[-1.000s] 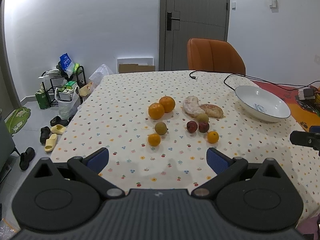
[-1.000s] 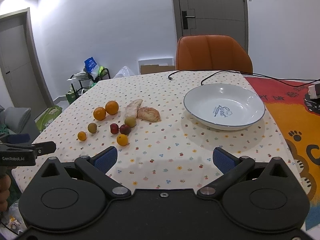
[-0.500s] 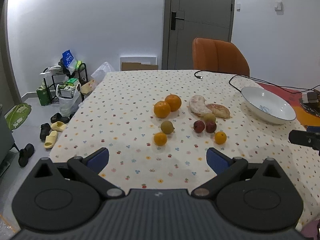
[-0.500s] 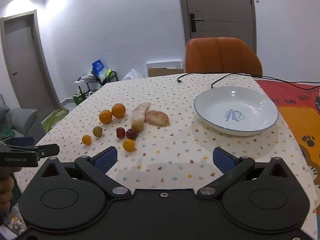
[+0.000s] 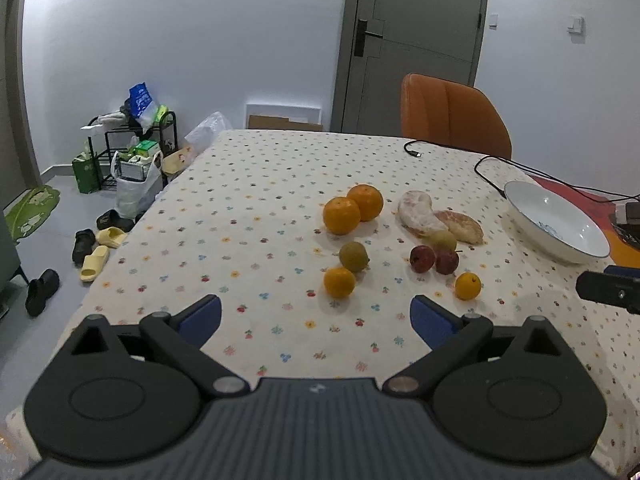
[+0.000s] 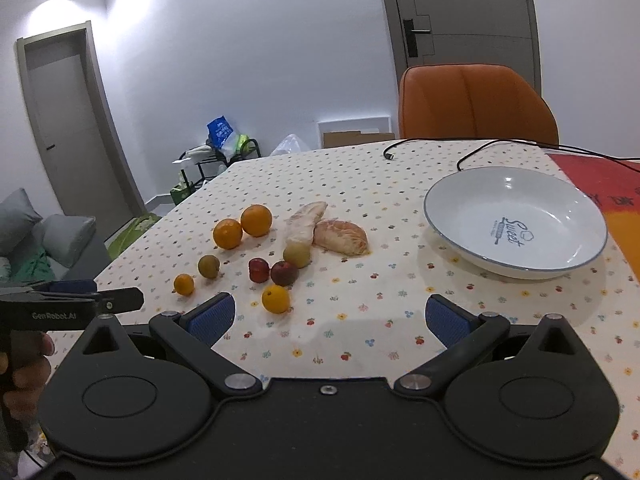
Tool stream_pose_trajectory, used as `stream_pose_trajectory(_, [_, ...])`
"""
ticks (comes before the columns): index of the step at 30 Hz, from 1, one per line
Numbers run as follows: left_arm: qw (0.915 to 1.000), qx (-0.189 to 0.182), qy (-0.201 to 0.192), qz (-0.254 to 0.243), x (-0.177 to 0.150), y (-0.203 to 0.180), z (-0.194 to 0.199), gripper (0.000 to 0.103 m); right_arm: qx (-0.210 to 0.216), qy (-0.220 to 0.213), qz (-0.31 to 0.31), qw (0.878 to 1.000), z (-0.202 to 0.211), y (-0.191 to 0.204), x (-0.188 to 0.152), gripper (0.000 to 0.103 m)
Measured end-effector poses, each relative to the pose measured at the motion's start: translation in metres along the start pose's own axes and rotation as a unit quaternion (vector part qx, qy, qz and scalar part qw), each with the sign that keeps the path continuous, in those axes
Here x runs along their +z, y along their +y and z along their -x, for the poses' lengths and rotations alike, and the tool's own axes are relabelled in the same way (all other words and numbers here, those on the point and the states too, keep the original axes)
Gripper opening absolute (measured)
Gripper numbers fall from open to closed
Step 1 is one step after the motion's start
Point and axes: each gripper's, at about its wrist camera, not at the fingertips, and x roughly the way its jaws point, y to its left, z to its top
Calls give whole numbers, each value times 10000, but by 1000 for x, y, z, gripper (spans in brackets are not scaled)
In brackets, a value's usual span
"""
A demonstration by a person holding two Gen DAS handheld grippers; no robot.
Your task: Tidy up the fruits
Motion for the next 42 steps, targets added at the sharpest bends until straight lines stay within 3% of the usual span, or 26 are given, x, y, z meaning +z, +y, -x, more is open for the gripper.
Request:
stream_pose_trajectory(6, [9999,-30,-93,-90,2,-6,-12,100,65,7,-44,10000,-12,-4,2,103])
stream_pose_trajectory(12, [10000,-58,-57,27,5,-5,-26,89,178,40,-108,9998,-26,-8,2,103])
stream_pose_trajectory(17, [9999,-42,23,111,7,-3,-37,72,323,94,-144,9993,-37,-8,4,101])
stream_pose_trajectory(19, [9998,-55,64,152,7,-3,-41,65,374,119,-170,9991,-41,-9,5,96])
stream_pose_trajectory(29, [9995,-128,235,181,10,-7,-63,40,596,287,-216,9976,-64,-4,8,87])
stream_pose_trajectory(31, [9992,-155,310,219,10,-6,-68,24,608,315,-202,9974,-70,-2,10,86])
stream_pose_trajectory(32, [9992,-147,306,223,10,-6,-69,22,612,339,-197,9974,-73,-1,10,85])
stream_pose_trajectory(42, [9992,-2,250,296,12,9,-66,22,826,576,-111,9949,-93,13,9,67])
